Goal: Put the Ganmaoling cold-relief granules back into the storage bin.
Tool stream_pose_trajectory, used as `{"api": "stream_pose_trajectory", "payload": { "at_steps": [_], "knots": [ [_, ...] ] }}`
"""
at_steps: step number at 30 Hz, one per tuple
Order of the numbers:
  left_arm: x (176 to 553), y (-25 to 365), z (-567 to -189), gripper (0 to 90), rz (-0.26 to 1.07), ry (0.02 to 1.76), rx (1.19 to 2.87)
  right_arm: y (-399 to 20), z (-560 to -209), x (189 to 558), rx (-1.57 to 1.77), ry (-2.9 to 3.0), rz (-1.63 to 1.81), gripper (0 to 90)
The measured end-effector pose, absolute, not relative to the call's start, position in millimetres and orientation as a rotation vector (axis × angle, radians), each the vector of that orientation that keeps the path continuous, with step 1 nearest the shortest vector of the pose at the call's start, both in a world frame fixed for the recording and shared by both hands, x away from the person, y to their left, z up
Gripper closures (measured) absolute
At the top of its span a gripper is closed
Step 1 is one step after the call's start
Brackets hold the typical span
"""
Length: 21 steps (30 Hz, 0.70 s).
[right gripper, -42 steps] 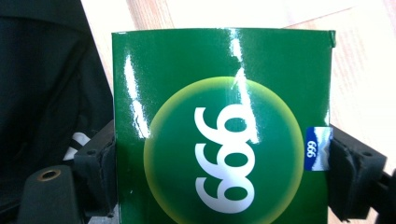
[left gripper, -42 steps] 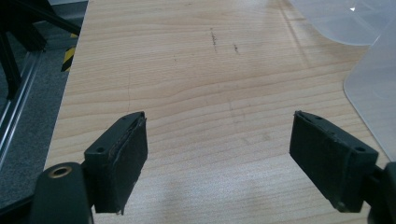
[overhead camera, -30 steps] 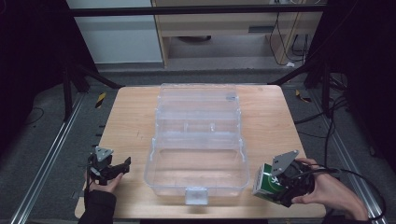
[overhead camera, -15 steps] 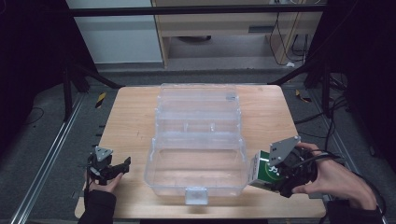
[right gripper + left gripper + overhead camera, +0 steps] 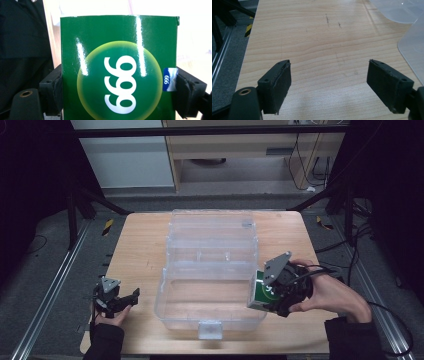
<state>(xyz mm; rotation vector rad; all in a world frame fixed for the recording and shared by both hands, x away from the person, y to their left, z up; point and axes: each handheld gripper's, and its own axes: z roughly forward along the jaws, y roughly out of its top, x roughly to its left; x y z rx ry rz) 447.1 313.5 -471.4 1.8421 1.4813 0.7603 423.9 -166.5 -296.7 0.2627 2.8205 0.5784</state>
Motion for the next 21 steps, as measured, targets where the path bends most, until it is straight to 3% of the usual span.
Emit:
{"api": "stream_pose_trajectory", "payload": {
  "at_steps": [21],
  "knots": [
    [447.3, 314.5, -471.0, 19.2, 0.761, 1.481, 1.839, -126.9, -322.1, 446.5, 0.216, 2.865, 0.564, 16.4]
  ]
}}
